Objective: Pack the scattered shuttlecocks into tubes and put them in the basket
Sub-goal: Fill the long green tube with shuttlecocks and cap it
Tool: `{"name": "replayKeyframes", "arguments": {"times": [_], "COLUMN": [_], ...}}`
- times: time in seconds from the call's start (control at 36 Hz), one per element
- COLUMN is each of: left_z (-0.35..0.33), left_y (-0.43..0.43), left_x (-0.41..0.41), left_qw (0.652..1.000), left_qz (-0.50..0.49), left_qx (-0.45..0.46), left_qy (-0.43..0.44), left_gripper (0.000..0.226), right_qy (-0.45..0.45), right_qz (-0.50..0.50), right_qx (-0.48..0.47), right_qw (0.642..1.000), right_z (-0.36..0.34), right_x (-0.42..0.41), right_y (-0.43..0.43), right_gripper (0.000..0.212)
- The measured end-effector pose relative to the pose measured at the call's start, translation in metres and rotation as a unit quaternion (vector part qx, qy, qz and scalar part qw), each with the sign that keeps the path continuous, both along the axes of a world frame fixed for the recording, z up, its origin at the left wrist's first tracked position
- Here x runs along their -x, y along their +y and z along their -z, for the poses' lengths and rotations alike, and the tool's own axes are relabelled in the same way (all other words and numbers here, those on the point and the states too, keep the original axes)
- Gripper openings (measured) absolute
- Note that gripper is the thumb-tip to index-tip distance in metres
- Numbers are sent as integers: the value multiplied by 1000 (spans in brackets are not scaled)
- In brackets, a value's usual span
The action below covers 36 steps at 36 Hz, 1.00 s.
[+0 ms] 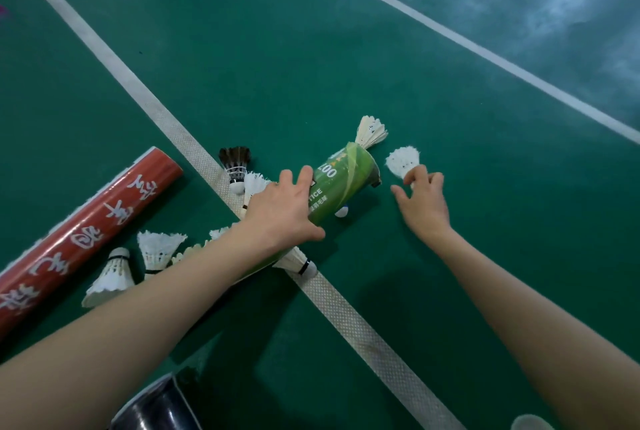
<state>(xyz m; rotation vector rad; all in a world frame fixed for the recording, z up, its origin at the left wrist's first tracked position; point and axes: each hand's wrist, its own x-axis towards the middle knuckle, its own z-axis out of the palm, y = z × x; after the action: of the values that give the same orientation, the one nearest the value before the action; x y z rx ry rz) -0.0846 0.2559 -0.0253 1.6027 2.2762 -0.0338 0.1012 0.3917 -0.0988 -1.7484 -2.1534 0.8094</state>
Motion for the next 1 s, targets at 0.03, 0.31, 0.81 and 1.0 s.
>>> {"name": "replayKeyframes", "arguments": {"times": [0.03,0.31,0.81,1.0], "left_z": [0,-1,-34,-43], "left_y": [-4,-39,-108,-122], "left_x": [-3,-40,-76,-77], "left_qw": [1000,997,992,988], "left_qz": [5,48,111,128], "left_qx": [4,40,-26,-79], "left_qy": [5,48,54,44], "left_gripper": [90,90,96,95], "right_qy": [-7,-42,416,275], "right_qz": [-11,-125,72,-51], "right_qx": [-12,128,154,112], "right_qw": [1000,983,893,954], "right_z": [-2,-3,-91,-102], "right_x": [-8,-91,-101,-90], "right_y": [-14,-98,-124,-152], "right_gripper": [19,83,15,38]}}
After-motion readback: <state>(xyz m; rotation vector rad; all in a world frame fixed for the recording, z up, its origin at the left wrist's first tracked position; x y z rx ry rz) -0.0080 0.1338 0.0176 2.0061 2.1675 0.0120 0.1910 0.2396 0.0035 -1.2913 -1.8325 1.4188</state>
